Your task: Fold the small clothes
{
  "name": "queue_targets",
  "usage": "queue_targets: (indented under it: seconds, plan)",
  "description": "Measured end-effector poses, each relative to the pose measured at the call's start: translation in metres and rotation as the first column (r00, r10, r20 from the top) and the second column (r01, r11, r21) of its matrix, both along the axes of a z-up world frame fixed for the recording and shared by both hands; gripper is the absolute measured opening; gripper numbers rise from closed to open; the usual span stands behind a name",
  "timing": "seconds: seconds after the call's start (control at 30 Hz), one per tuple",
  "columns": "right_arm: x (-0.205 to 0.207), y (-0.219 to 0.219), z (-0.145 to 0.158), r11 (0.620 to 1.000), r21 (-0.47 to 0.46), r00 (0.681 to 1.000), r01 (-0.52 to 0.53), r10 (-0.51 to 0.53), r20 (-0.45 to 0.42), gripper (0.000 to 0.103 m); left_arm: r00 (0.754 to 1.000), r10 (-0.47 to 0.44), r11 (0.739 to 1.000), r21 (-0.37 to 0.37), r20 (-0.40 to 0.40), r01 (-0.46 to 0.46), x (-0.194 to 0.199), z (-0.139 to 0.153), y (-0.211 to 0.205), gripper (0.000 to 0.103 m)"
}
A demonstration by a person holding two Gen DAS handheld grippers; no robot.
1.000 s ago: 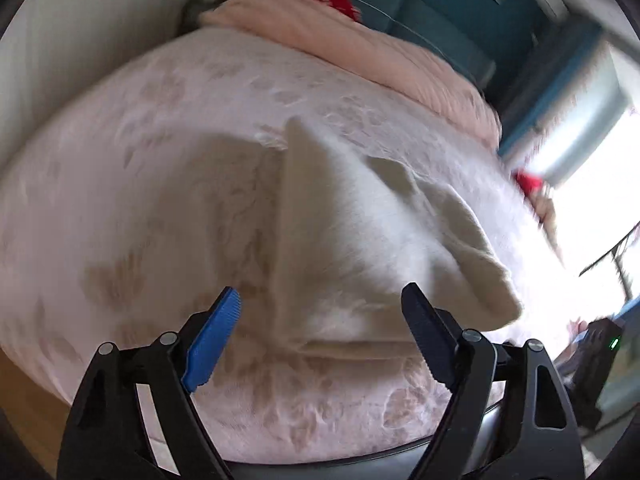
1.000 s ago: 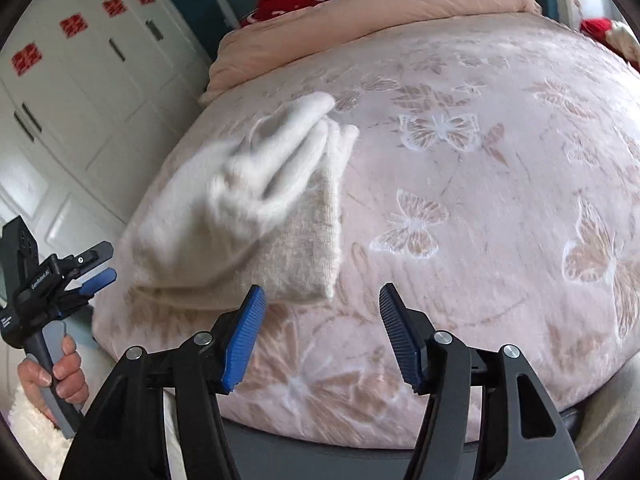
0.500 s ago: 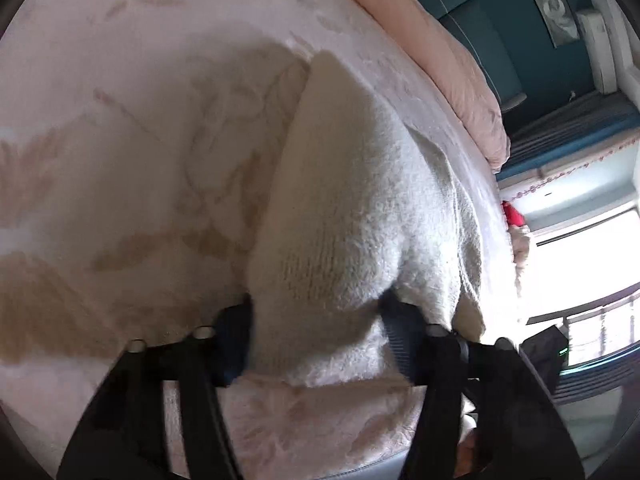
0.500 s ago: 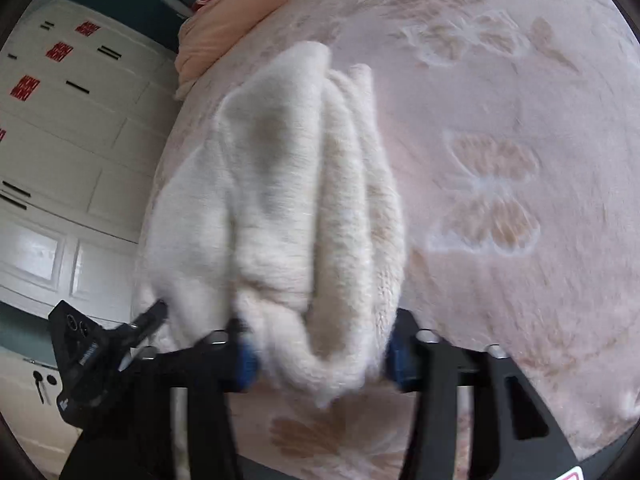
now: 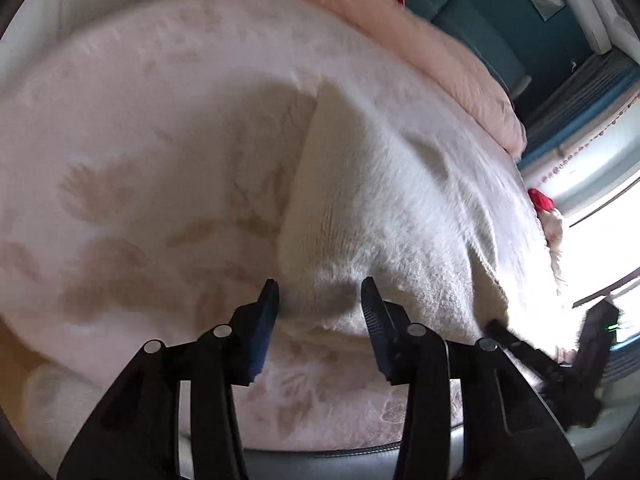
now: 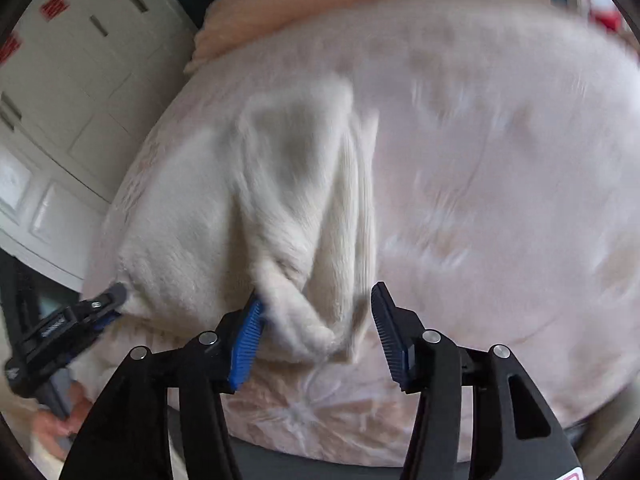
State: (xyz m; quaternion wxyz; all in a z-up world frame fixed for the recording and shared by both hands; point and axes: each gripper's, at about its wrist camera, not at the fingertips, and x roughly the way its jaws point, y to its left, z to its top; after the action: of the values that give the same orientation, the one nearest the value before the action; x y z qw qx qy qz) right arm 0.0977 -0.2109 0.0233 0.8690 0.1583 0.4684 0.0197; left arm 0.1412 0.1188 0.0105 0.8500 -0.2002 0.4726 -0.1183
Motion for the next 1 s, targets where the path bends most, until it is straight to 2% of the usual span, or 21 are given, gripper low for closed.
queue_targets:
  seconds: [0.03, 0.07, 0.13, 0.17, 0.2, 0.23, 0.27, 0.3, 0.33, 0.37, 0.43, 0.47, 0.5, 0.57, 0.6, 0.63, 0.67, 0.7, 0.77, 0.9, 1.0]
  plan:
    - [-0.004, 0.004, 0.012, 1.000, -0.026, 0.999, -0.007, 0.008, 0.037, 0.051, 0.999, -0.005, 1.000, 0.011, 0.032, 0.005, -0.001, 0.008, 0.000, 0.041]
    - [-0.006, 0.012, 0.031, 0.998, -0.064, 0.995, -0.025, 0.031, 0.098, 0.044, 0.997, -0.010, 0.999, 0.037, 0.077, 0.008, -0.002, 0.022, -0.002, 0.041]
    - [0.000, 0.030, 0.046, 0.992, -0.101, 0.988, -0.071, 0.084, 0.128, 0.028, 0.989, -0.028, 0.995, 0.098, 0.146, 0.014, -0.002, 0.044, -0.013, 0.041]
    - [0.006, 0.037, 0.043, 0.990, -0.111, 0.987, -0.092, 0.105, 0.118, 0.020, 0.984, -0.055, 0.992, 0.121, 0.168, 0.034, 0.000, 0.051, -0.022, 0.041]
    - [0.013, 0.045, 0.034, 0.985, -0.129, 0.987, -0.116, 0.129, 0.094, 0.017, 0.981, -0.077, 0.988, 0.146, 0.180, 0.051, 0.002, 0.053, -0.031, 0.041]
    - [0.024, 0.052, 0.020, 0.978, -0.161, 0.989, -0.131, 0.141, 0.052, 0.015, 0.979, -0.108, 0.979, 0.189, 0.173, 0.074, 0.010, 0.050, -0.043, 0.041]
    - [0.033, 0.058, -0.008, 0.965, -0.212, 0.988, -0.153, 0.150, -0.031, 0.014, 0.980, -0.131, 0.969, 0.227, 0.151, 0.094, 0.015, 0.043, -0.052, 0.041]
    - [0.042, 0.061, -0.041, 0.957, -0.229, 0.980, -0.181, 0.156, -0.122, 0.013, 0.984, -0.152, 0.948, 0.294, 0.091, 0.120, 0.025, 0.023, -0.066, 0.041]
    - [0.044, 0.060, -0.049, 0.958, -0.234, 0.985, -0.165, 0.148, -0.092, 0.013, 0.985, -0.168, 0.929, 0.339, 0.032, 0.147, 0.034, 0.003, -0.074, 0.041]
    - [0.045, 0.061, -0.045, 0.956, -0.250, 0.987, -0.156, 0.143, -0.070, 0.012, 0.986, -0.166, 0.906, 0.397, 0.014, 0.147, 0.035, -0.012, -0.076, 0.042]
    - [0.050, 0.069, -0.023, 0.963, -0.232, 0.988, -0.140, 0.121, -0.093, 0.017, 0.981, -0.187, 0.857, 0.497, 0.056, 0.135, 0.029, -0.015, -0.084, 0.044]
    - [0.048, 0.068, -0.012, 0.971, -0.196, 0.990, -0.133, 0.119, -0.080, 0.020, 0.979, -0.201, 0.840, 0.522, 0.045, 0.149, 0.028, -0.011, -0.088, 0.044]
    - [0.044, 0.066, 0.001, 0.980, -0.155, 0.991, -0.125, 0.117, -0.061, 0.020, 0.977, -0.210, 0.835, 0.525, 0.031, 0.163, 0.027, -0.002, -0.090, 0.044]
    - [0.028, 0.060, 0.024, 0.990, -0.104, 0.996, -0.094, 0.093, -0.010, 0.025, 0.977, -0.209, 0.863, 0.478, 0.043, 0.164, 0.020, 0.013, -0.083, 0.044]
    - [0.019, 0.057, 0.030, 0.992, -0.099, 0.997, -0.075, 0.076, 0.013, 0.031, 0.978, -0.203, 0.879, 0.449, 0.050, 0.160, 0.016, 0.019, -0.079, 0.046]
    - [0.007, 0.053, 0.038, 0.994, -0.101, 0.999, -0.042, 0.045, 0.030, 0.043, 0.982, -0.181, 0.893, 0.428, 0.057, 0.140, 0.012, 0.029, -0.075, 0.053]
    - [0.003, 0.049, 0.041, 0.995, -0.099, 0.999, -0.020, 0.024, 0.038, 0.047, 0.985, -0.159, 0.904, 0.410, 0.067, 0.119, 0.006, 0.035, -0.071, 0.058]
    - [-0.003, 0.045, 0.043, 0.996, -0.090, 0.999, -0.002, 0.006, 0.043, 0.047, 0.987, -0.141, 0.917, 0.386, 0.079, 0.100, 0.000, 0.040, -0.069, 0.067]
    - [-0.017, 0.038, 0.041, 0.997, -0.080, 0.999, 0.020, -0.017, 0.038, 0.048, 0.988, -0.117, 0.940, 0.334, 0.103, 0.076, -0.021, 0.053, -0.068, 0.070]
    - [-0.044, 0.031, 0.040, 0.996, -0.071, 0.998, 0.055, -0.054, 0.023, 0.048, 0.984, -0.138, 0.933, 0.347, 0.111, 0.092, -0.043, 0.066, -0.085, 0.070]
    - [-0.064, 0.034, 0.044, 0.991, -0.112, 0.997, 0.076, -0.073, 0.035, 0.059, 0.982, -0.154, 0.930, 0.353, 0.114, 0.105, -0.061, 0.073, -0.093, 0.071]
